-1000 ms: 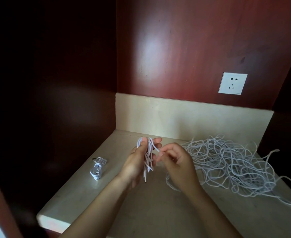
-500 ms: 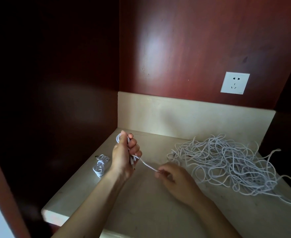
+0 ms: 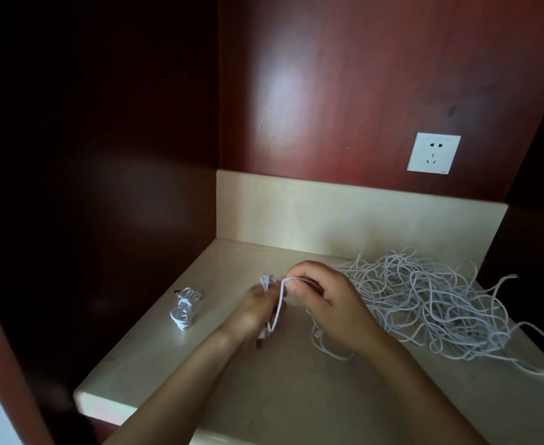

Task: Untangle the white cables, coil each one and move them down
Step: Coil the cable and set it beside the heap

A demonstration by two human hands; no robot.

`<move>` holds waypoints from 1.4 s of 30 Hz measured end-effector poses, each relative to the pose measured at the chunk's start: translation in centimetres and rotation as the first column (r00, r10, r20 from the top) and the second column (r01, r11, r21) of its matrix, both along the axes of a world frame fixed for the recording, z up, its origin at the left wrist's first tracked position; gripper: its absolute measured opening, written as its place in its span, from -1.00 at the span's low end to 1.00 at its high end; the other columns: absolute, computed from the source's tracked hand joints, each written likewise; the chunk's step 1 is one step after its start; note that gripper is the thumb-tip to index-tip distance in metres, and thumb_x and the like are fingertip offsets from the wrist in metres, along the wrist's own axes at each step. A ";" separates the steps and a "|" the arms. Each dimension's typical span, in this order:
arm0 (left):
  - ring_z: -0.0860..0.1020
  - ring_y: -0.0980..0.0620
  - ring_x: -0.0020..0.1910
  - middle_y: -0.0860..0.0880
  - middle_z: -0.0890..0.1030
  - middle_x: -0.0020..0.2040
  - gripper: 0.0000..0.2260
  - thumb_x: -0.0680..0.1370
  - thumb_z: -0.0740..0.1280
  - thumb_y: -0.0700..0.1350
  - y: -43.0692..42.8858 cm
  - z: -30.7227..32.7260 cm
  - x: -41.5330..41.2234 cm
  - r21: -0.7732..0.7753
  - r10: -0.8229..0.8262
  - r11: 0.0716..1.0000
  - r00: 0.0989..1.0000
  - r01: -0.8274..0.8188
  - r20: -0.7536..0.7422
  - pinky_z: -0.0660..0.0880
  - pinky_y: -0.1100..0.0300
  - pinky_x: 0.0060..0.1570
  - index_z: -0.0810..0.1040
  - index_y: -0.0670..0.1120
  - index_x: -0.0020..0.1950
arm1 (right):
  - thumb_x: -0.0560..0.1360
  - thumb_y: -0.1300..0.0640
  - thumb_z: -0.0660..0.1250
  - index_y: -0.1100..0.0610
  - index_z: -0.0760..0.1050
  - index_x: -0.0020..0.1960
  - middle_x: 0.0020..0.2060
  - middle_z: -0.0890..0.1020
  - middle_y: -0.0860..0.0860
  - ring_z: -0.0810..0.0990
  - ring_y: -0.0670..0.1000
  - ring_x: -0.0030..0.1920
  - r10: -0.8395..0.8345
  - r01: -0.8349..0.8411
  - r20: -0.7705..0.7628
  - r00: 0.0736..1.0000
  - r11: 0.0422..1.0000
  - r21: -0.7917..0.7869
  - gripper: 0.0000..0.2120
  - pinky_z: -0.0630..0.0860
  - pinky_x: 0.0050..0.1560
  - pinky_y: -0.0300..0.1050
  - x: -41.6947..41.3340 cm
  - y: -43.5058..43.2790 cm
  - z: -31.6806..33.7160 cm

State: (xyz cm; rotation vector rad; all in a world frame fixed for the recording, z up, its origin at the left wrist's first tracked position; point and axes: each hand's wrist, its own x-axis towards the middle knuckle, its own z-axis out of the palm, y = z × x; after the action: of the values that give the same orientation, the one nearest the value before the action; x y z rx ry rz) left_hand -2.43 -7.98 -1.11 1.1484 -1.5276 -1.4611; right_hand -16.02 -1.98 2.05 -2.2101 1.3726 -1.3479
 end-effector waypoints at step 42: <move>0.38 0.06 -0.48 0.07 0.43 -0.49 -0.64 0.64 0.20 -0.01 -1.5 0.4 2.6 -0.462 0.391 0.809 0.920 -0.363 -0.036 0.31 0.10 -0.39 0.42 -0.12 -0.32 | 0.39 -0.02 0.36 0.28 0.44 -0.36 -0.53 0.36 -0.05 0.33 -0.10 -0.47 -0.096 0.038 0.441 0.892 0.990 0.138 -0.63 0.30 -0.37 -0.16 -0.2 0.4 -3.1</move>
State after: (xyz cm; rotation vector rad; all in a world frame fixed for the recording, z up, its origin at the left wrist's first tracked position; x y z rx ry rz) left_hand 0.19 -9.49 -0.76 1.1234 -1.4727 -0.7450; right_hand -16.17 -1.53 -1.05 -1.6429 1.3203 -1.6153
